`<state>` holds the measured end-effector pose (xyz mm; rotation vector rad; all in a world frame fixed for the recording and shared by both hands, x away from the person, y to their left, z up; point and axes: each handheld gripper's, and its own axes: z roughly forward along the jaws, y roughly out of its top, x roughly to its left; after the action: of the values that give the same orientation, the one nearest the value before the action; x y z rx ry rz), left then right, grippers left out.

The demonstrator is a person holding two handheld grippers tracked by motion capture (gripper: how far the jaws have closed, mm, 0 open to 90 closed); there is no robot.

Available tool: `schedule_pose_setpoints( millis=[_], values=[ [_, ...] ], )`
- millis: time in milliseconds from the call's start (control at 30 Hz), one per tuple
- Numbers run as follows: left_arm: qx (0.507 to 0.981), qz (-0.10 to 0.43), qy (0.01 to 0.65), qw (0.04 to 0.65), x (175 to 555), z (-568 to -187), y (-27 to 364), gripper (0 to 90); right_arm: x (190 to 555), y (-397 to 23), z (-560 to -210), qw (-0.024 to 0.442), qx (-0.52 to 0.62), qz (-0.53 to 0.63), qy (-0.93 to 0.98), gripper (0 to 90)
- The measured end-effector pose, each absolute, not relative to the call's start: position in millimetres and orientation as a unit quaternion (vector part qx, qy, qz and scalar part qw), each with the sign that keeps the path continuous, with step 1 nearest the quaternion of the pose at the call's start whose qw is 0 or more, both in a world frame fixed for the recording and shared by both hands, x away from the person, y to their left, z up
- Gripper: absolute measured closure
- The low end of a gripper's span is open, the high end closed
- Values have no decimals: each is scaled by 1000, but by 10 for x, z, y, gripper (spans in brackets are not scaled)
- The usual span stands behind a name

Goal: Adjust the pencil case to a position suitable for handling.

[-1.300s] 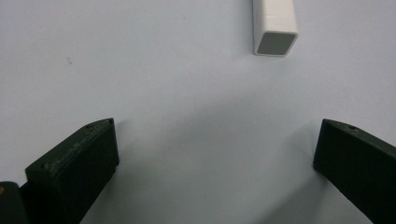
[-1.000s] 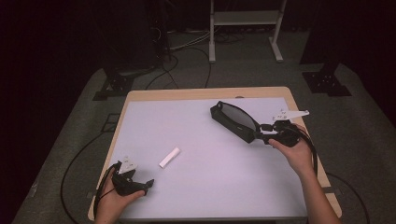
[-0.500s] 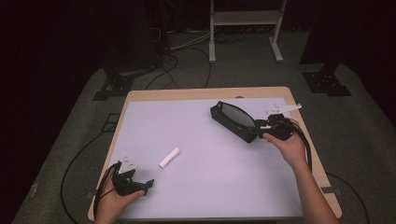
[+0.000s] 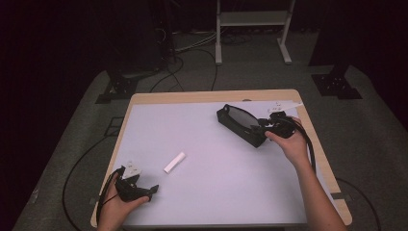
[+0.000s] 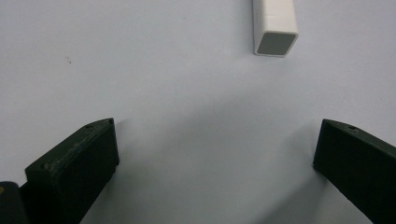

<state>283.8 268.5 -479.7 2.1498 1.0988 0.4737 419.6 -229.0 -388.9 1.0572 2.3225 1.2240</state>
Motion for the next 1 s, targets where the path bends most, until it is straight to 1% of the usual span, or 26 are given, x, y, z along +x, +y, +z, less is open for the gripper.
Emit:
schedule_pose_setpoints(
  millis=[367,1000],
  values=[
    [823,182,421,336,2838,-4800,2685,0,4316,-2207,-3918,149,368,425,814,543],
    [823,182,421,336,2838,-4800,2685,0,4532,-1943,-4033,129,353,423,825,562]
  ],
)
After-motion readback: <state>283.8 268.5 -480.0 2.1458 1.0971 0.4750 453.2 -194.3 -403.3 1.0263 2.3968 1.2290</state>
